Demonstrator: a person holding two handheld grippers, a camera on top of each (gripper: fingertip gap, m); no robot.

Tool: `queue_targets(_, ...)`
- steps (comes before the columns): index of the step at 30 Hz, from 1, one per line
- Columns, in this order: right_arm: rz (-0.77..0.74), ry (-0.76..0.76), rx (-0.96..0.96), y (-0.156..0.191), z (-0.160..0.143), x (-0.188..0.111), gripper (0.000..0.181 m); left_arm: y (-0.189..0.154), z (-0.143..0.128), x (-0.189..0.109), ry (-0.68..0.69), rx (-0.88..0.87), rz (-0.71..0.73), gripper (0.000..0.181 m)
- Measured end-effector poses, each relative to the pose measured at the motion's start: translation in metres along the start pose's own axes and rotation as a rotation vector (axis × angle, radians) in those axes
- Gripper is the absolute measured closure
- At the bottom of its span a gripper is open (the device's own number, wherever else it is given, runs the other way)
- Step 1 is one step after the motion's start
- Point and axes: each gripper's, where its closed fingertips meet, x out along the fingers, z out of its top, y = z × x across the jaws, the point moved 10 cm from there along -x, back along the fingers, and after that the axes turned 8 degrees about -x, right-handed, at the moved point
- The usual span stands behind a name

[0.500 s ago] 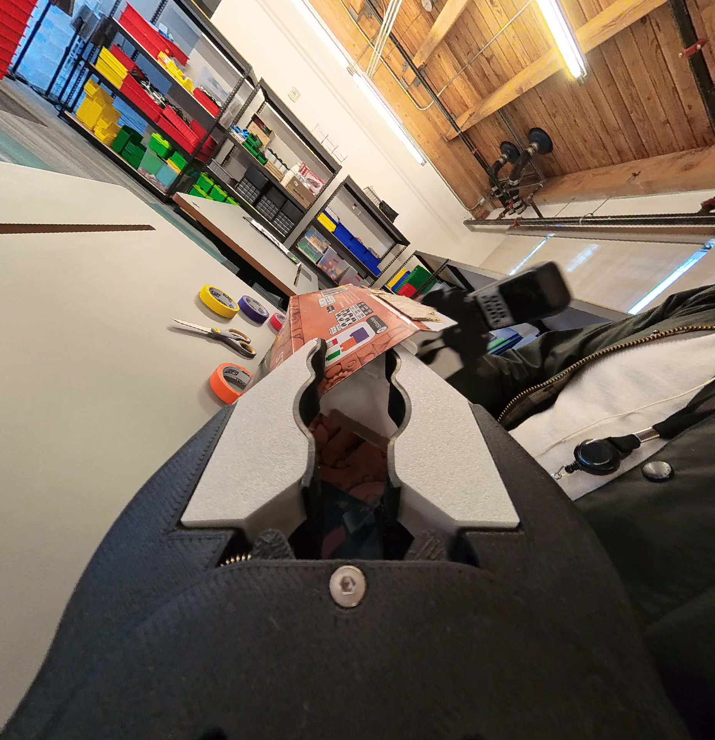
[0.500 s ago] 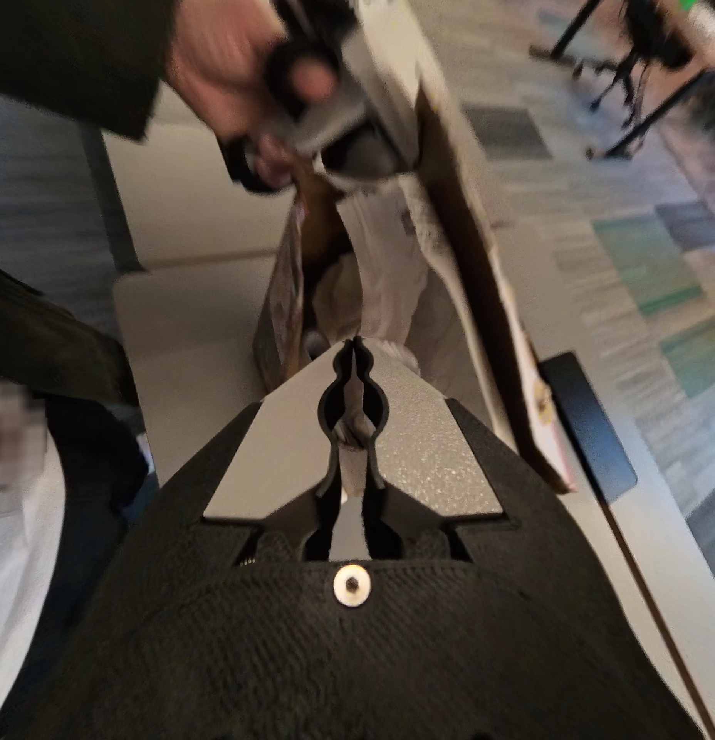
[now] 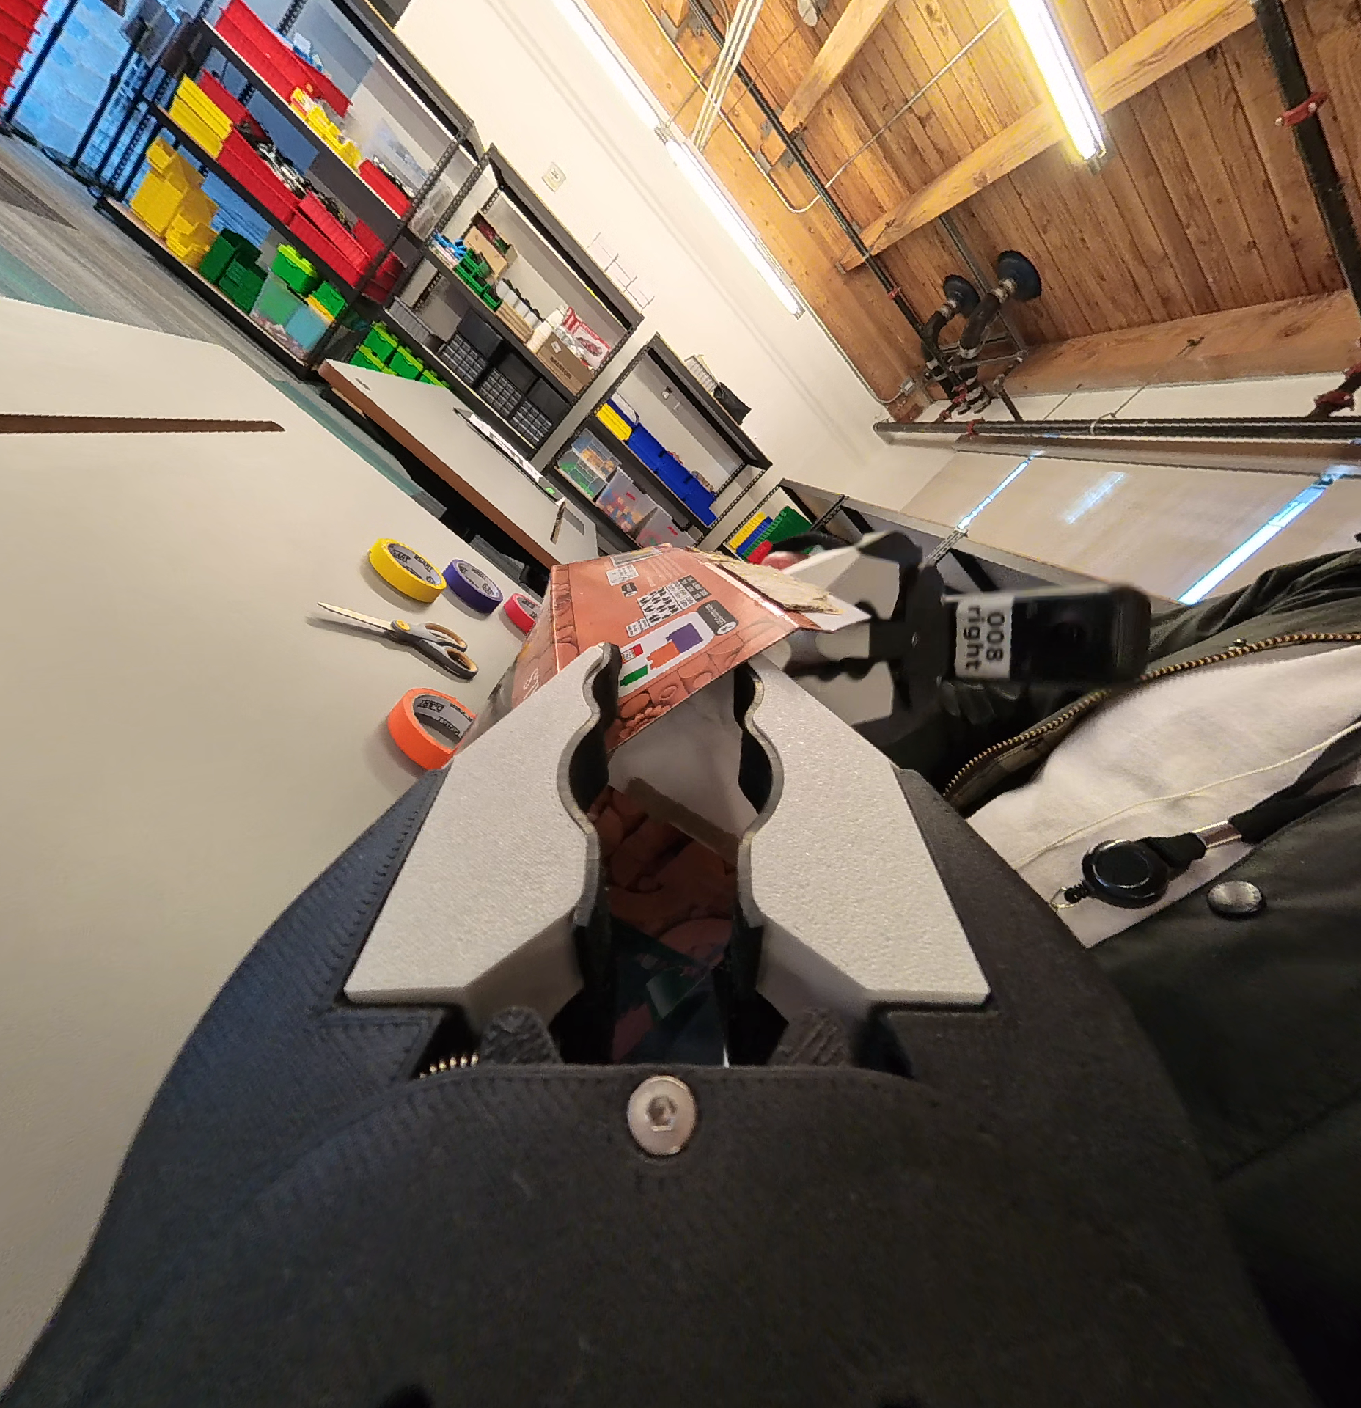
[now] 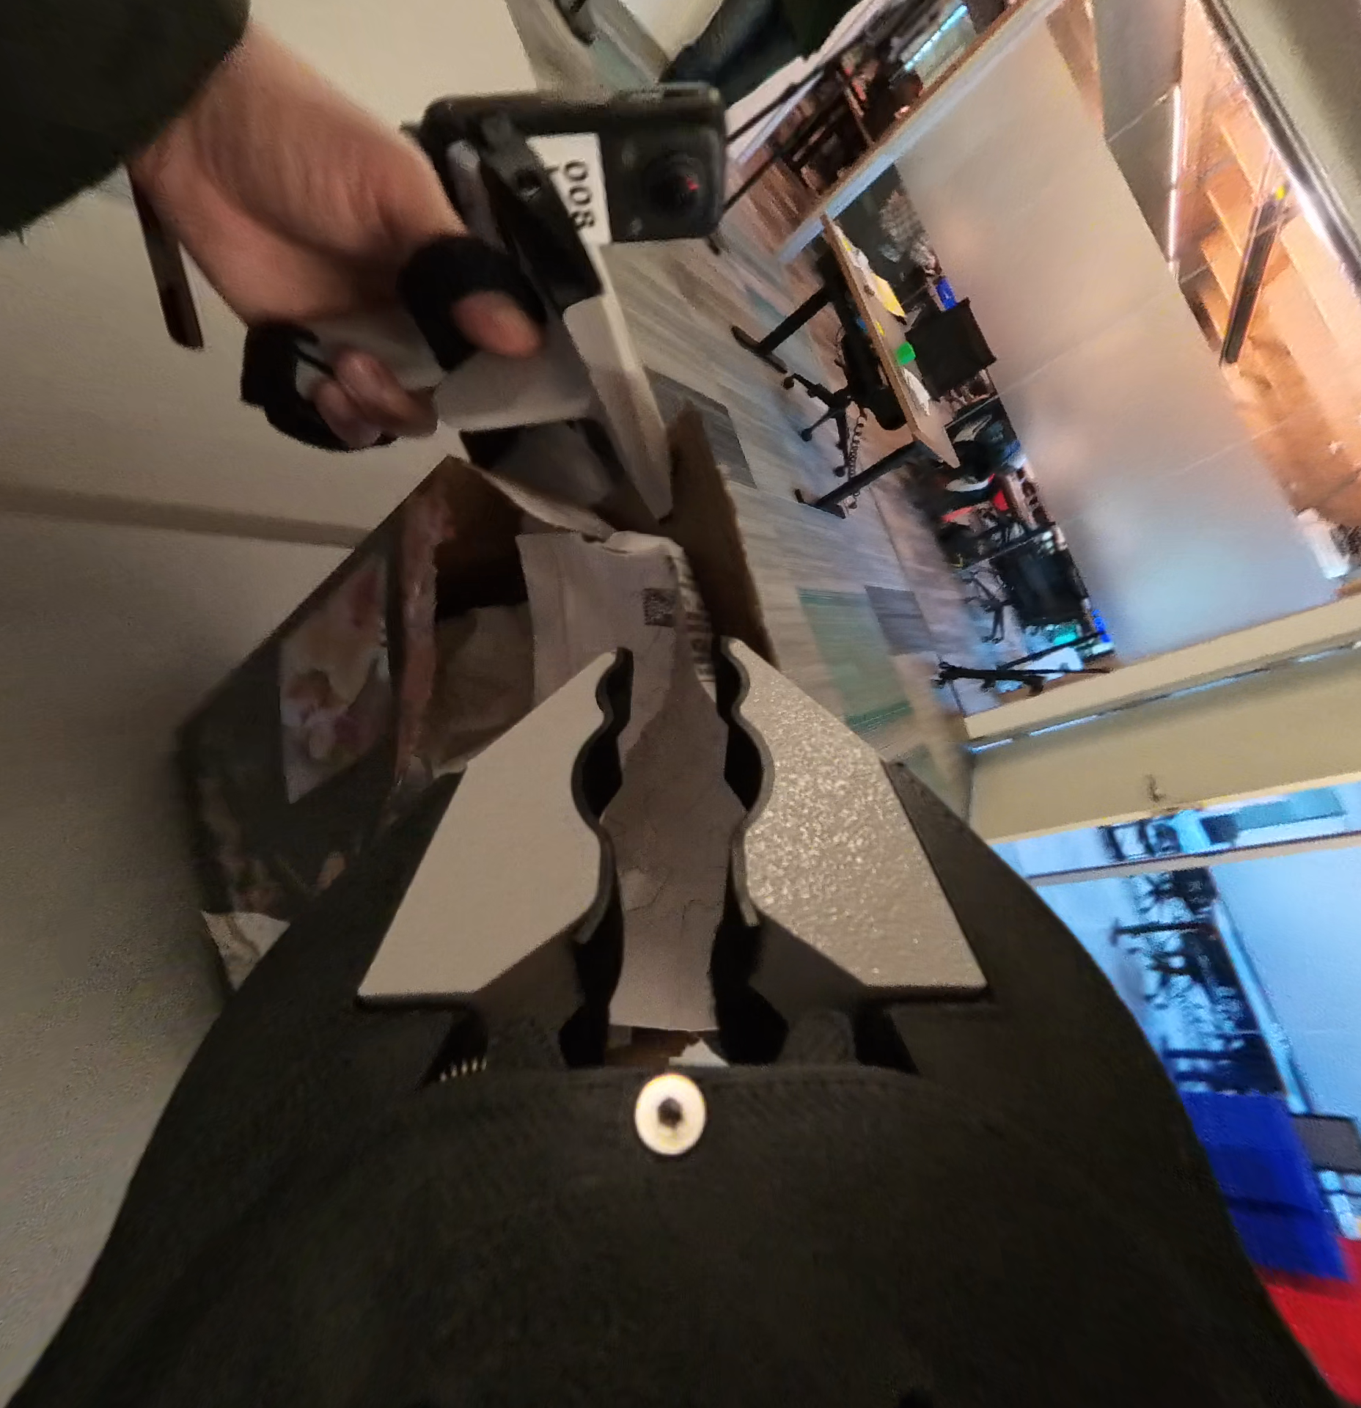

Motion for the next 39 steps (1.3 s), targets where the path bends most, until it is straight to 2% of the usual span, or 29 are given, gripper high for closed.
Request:
queue_targets(4,-0.015,0.061,-0.119,0.005,-0.002,0.010,0.157,0.001,0.001,-0.001,-0.019,-0.002,0.018,0.154)
queue_targets(6,-0.018,0.141,-0.121,0.004,-0.004,0.017,0.145,0.002,0.002,-0.001,-0.022,0.000,0.025,0.154)
queue_targets(8,-0.037,0.158,-0.115,0.003,0.003,0.016,0.152,0.003,0.003,-0.002,-0.030,-0.007,0.027,0.154)
queue_targets(10,-0.106,0.119,-0.149,-0.001,0.011,0.007,0.176,0.003,0.003,-0.002,-0.026,-0.010,0.018,0.154)
queue_targets(12,-0.119,0.097,-0.164,-0.004,0.011,0.004,0.177,0.002,0.002,-0.001,-0.011,-0.007,0.005,0.154)
queue_targets(15,-0.012,0.191,-0.167,-0.001,-0.003,0.012,0.165,0.003,0.002,0.000,-0.004,-0.009,-0.009,0.154)
queue_targets(16,0.000,0.191,-0.166,0.001,-0.005,0.014,0.160,0.003,0.002,0.000,-0.003,-0.011,-0.011,0.154)
queue_targets(19,0.012,0.250,-0.179,0.003,-0.009,0.020,0.157,0.003,0.002,0.000,-0.001,-0.003,-0.008,0.154)
queue_targets(21,-0.042,0.229,-0.192,0.001,0.000,0.015,0.179,0.004,0.003,-0.001,0.001,-0.008,-0.014,0.154)
queue_targets(22,-0.049,0.169,-0.202,0.002,0.005,0.012,0.181,0.004,0.003,0.000,0.004,-0.023,-0.022,0.154)
queue_targets(23,-0.038,0.155,-0.204,0.003,0.005,0.012,0.181,0.004,0.003,0.000,0.008,-0.033,-0.029,0.154)
queue_targets(26,0.037,0.248,-0.189,0.003,-0.001,0.020,0.177,0.005,0.002,0.000,0.003,-0.010,-0.014,0.155)
queue_targets(29,0.004,0.175,-0.222,0.000,0.006,0.015,0.181,0.006,0.003,0.000,-0.005,-0.040,-0.024,0.155)
queue_targets(31,0.052,0.233,-0.269,0.005,-0.001,0.020,0.180,0.006,0.003,0.001,-0.004,-0.026,-0.017,0.155)
queue_targets(35,0.034,0.231,-0.260,0.005,-0.002,0.022,0.181,0.009,0.003,0.000,-0.016,-0.038,-0.017,0.155)
queue_targets(39,0.092,0.270,-0.262,0.015,-0.012,0.029,0.180,0.010,0.004,0.000,-0.021,-0.040,-0.011,0.155)
